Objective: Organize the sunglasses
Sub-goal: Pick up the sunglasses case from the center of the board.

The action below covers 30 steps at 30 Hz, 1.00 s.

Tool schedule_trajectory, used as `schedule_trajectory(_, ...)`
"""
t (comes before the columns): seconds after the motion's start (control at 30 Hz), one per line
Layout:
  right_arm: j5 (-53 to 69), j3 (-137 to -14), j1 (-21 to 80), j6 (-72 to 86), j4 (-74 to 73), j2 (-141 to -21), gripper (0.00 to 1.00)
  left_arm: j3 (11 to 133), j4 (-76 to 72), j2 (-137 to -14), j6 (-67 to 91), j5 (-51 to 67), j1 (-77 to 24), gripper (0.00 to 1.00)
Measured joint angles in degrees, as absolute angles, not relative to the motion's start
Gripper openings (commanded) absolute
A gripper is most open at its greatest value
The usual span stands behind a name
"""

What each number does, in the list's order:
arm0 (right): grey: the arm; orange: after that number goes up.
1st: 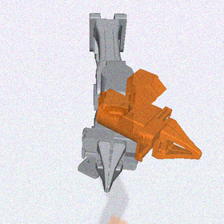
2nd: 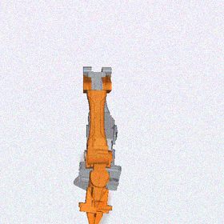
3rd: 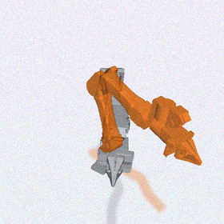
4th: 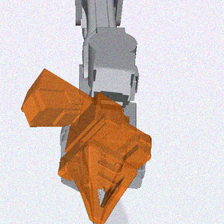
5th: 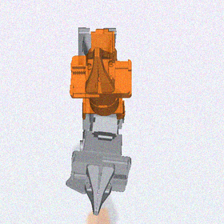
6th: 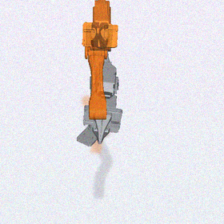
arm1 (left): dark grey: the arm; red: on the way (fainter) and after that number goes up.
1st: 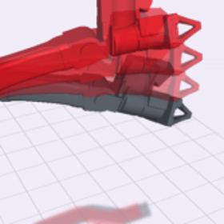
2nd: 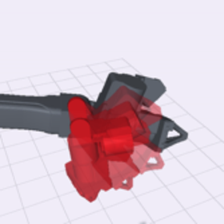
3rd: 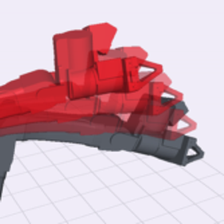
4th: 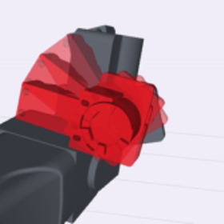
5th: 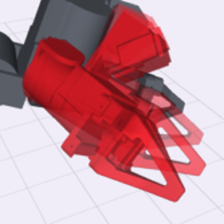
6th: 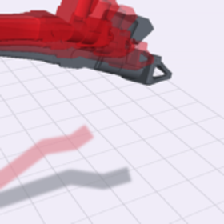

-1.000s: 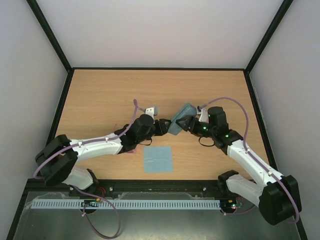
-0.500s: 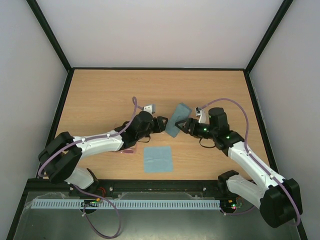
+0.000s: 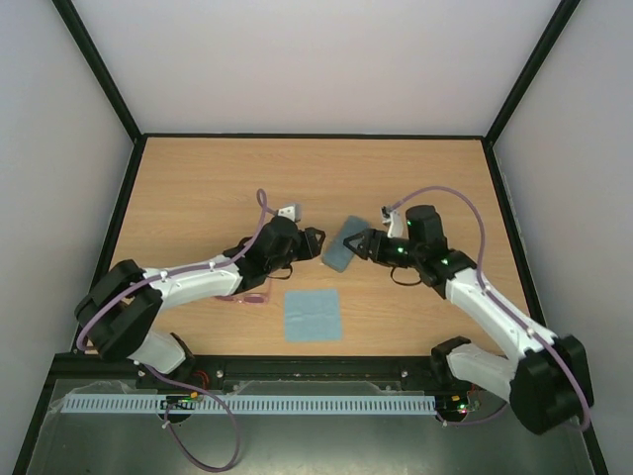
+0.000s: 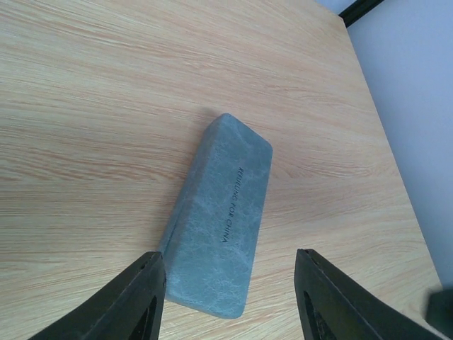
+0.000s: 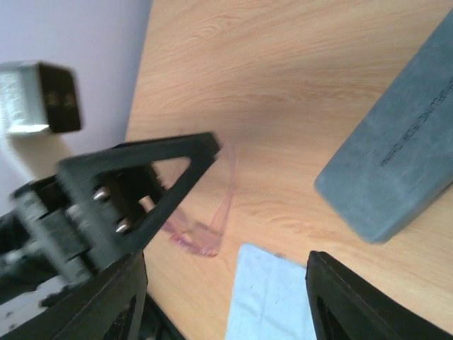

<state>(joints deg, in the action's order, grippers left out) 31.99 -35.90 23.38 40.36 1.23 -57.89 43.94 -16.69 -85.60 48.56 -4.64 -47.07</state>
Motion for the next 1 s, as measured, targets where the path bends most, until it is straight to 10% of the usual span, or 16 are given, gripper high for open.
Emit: schedule_trajectory(1.0, -5.23, -58.54, 35.07, 31.09, -14.00, -93.21, 0.99, 35.29, -15.49, -72.25, 47.66, -0.84, -38.63, 0.57)
